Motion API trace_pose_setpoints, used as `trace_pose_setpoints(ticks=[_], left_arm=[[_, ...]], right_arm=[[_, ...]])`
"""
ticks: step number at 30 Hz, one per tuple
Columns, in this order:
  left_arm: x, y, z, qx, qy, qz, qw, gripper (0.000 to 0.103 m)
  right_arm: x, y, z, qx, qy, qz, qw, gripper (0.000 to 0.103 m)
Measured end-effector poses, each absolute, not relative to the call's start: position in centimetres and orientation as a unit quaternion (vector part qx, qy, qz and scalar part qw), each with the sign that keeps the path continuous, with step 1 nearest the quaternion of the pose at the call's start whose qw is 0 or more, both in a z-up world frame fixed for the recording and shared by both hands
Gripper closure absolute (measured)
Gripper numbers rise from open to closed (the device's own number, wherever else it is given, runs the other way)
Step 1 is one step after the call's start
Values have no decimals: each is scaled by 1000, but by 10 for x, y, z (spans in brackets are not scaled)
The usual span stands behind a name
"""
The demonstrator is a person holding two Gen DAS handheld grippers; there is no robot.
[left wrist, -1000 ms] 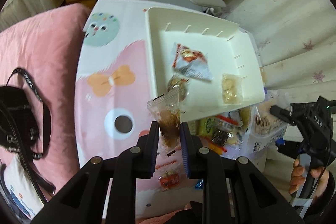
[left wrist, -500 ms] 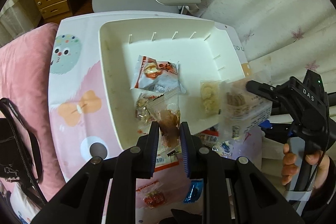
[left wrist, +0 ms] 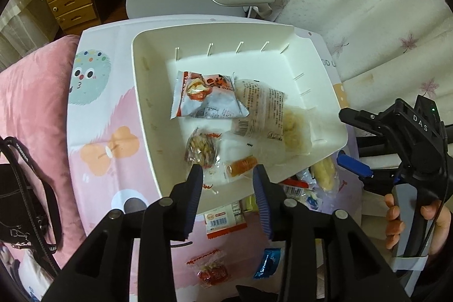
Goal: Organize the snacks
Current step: 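Open both grippers over the white tray to drop the snacks, then withdraw both grippers from the tray back toward the snack pile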
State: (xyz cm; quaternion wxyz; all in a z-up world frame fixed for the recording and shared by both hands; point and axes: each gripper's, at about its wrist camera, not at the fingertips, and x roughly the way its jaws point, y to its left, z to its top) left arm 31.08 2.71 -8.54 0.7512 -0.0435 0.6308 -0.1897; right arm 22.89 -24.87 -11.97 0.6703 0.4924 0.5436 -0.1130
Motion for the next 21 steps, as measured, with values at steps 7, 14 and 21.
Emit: trace_pose_setpoints(ticks=[7, 14, 21], left_arm=[[290, 38, -72, -42, 620, -197, 758, 63], [252, 46, -58, -35, 608, -213, 764, 63], [206, 58, -45, -32, 583, -226, 780, 63]], right_arm=[[207, -248, -115, 512, 536, -118, 661, 15], [173, -243, -103, 508, 526, -127, 670, 15], [125, -233, -99, 507, 510, -129, 683, 15]])
